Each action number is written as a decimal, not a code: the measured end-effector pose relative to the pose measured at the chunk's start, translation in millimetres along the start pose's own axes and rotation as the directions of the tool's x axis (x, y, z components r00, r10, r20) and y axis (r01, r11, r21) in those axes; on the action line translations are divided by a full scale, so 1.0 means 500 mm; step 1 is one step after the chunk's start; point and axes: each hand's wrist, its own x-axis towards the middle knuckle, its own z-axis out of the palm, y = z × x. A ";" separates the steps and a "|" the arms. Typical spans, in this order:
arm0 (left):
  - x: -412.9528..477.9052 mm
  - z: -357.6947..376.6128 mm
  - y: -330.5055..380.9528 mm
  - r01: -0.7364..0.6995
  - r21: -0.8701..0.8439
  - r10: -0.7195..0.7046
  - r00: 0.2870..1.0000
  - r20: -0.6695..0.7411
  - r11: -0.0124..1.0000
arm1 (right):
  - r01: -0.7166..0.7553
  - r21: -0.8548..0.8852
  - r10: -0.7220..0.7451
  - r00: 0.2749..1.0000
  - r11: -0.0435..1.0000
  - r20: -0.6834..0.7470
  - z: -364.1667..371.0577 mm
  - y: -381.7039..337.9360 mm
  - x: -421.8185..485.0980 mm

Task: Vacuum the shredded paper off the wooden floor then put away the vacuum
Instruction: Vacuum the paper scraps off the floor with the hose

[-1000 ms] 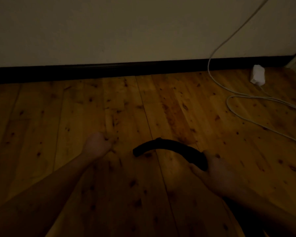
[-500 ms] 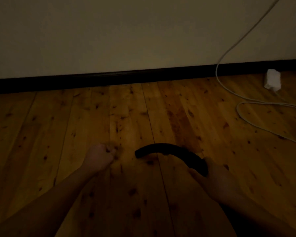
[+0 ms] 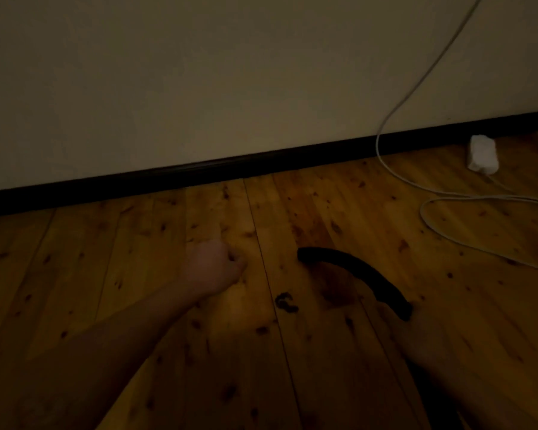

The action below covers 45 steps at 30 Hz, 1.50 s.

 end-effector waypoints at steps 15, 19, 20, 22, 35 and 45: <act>0.116 0.047 0.048 -0.071 -0.077 0.072 0.997 0.012 0.995 | -0.048 0.090 0.050 0.999 0.995 -0.022 0.004 -0.085 0.138; 0.133 0.071 0.058 -0.102 -0.144 0.112 0.992 0.063 0.984 | -0.088 0.119 0.086 0.996 0.989 0.019 -0.015 -0.105 0.172; 0.133 0.076 0.058 -0.112 -0.168 0.125 0.989 0.074 0.979 | -0.097 0.135 0.093 0.995 0.986 0.035 -0.021 -0.115 0.175; 0.137 0.087 0.062 -0.128 -0.211 0.151 0.984 0.097 0.969 | -0.098 0.156 0.095 0.995 0.983 0.029 -0.037 -0.137 0.192; 0.150 0.068 0.010 -0.155 -0.131 0.158 0.987 0.018 0.979 | -0.069 0.112 0.077 0.995 0.991 -0.064 0.066 -0.259 0.300; 0.106 0.014 -0.096 -0.037 -0.093 0.039 0.999 0.024 0.995 | 0.010 0.159 0.011 0.991 0.987 -0.133 0.198 -0.364 0.315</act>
